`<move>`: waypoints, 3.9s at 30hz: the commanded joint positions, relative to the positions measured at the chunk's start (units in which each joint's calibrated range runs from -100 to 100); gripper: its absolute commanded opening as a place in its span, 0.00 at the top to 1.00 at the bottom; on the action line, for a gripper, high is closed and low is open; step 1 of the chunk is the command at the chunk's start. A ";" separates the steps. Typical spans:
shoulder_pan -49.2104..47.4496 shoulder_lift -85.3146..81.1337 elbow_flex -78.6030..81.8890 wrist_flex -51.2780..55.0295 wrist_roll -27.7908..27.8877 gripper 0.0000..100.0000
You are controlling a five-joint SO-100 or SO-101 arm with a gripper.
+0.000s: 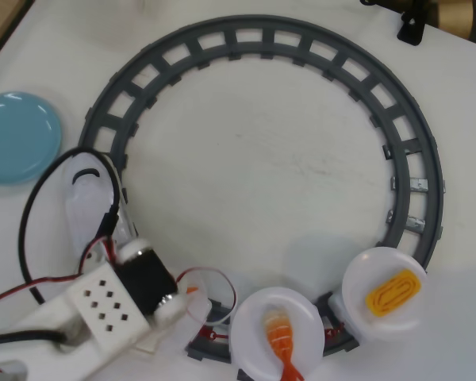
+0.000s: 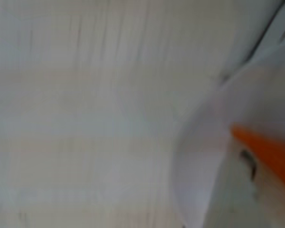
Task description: Pick up the sushi from the Shinkansen and put it on the blue dish
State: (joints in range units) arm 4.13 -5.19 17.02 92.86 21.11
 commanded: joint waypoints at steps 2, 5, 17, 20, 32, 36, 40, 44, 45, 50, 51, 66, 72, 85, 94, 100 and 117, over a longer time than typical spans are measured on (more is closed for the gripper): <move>-2.37 -0.41 3.27 -2.37 -0.13 0.76; -3.42 -0.49 4.53 -3.81 -0.19 0.77; -8.09 -0.58 -1.33 -2.96 -0.19 0.97; -9.41 -0.58 -5.93 -0.33 -0.19 0.97; -15.48 -0.58 -29.55 6.38 -3.95 0.97; -20.32 -0.58 -29.82 6.29 -4.95 0.97; -27.19 -0.58 -30.18 6.29 -5.10 0.97; -34.59 -0.49 -30.18 5.61 -6.72 0.97; -36.35 -0.49 -30.09 4.68 -7.35 0.97; -44.09 -0.16 -29.46 0.52 -9.50 0.97; -45.41 0.00 -29.46 -0.59 -9.91 0.97; -58.53 0.58 -13.86 -24.45 -11.64 0.97; -59.67 0.67 -11.16 -30.82 -11.69 0.97; -60.64 19.08 -21.80 -34.64 -14.46 0.97; -62.67 22.23 -26.94 -35.07 -14.88 0.96; -64.60 22.32 -26.94 -35.15 -14.88 0.96; -62.84 22.48 -26.21 -35.24 -14.78 0.84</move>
State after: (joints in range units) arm -59.46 17.59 -5.86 58.49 6.67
